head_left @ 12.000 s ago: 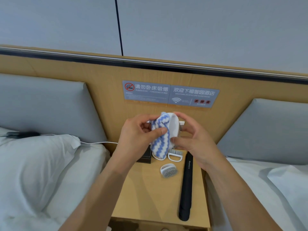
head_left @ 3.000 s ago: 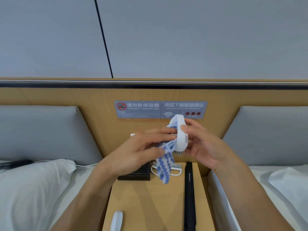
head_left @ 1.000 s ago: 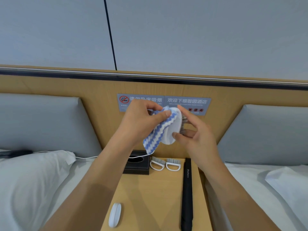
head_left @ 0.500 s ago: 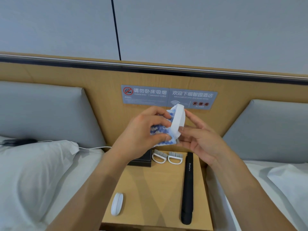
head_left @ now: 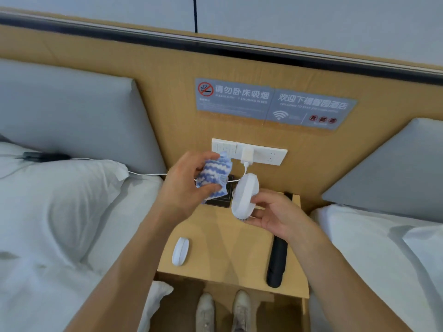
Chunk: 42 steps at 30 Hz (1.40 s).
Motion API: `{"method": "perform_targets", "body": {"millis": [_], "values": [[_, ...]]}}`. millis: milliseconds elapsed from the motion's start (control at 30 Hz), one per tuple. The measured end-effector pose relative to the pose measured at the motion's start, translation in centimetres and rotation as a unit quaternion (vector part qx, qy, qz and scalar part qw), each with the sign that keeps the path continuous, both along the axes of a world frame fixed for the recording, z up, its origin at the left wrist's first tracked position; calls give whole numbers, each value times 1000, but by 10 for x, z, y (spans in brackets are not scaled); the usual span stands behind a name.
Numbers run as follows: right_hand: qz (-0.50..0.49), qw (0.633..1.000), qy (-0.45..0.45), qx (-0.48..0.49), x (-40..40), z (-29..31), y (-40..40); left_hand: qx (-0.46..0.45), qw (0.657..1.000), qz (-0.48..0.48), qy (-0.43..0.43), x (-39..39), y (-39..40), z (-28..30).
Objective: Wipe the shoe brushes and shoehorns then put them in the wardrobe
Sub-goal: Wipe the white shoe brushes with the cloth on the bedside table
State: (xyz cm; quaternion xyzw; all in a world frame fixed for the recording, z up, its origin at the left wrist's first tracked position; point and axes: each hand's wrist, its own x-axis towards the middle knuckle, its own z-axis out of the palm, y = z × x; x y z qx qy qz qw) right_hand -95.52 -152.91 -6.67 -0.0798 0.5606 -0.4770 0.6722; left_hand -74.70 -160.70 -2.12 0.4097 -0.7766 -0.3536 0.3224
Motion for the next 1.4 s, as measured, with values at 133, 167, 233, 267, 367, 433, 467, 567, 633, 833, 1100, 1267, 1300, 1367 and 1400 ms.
{"method": "perform_targets", "body": {"millis": [133, 167, 233, 267, 367, 433, 467, 567, 633, 833, 1100, 1267, 1300, 1367, 1400], "values": [[38, 996, 13, 75, 21, -55, 1, 107, 992, 56, 23, 21, 3, -44], [55, 994, 28, 89, 26, -71, 1, 119, 990, 68, 22, 27, 3, -54], [81, 987, 70, 120, 37, -102, 0, 138, 986, 90, 17, 39, 4, -73], [88, 983, 88, 134, 42, -118, 0, 148, 984, 102, 15, 45, 5, -81], [84, 978, 93, 166, 58, -166, -1, 174, 976, 129, 10, 61, 4, -106], [83, 976, 98, 177, 70, -197, 1, 187, 971, 146, 4, 70, 4, -121], [85, 974, 107, 183, 76, -211, 2, 192, 969, 153, 4, 74, 4, -128], [98, 962, 146, 208, 91, -249, 3, 199, 966, 166, 3, 82, 2, -150], [106, 954, 166, 226, 97, -273, 4, 204, 965, 167, -1, 85, 2, -164], [134, 936, 219, 238, 113, -318, 0, 237, 957, 165, 17, 83, 4, -201], [137, 925, 288, 209, 125, -336, -17, 241, 953, 180, 21, 82, 1, -217], [213, 883, 367, 202, 117, -335, -20, 246, 953, 177, 18, 76, -4, -219], [228, 872, 383, 204, 110, -332, -21, 249, 952, 177, 20, 74, -5, -219], [240, 854, 412, 205, 90, -326, -24, 251, 952, 173, 24, 70, -8, -221], [242, 842, 437, 202, 77, -324, -27, 253, 952, 169, 26, 67, -9, -221]]}}
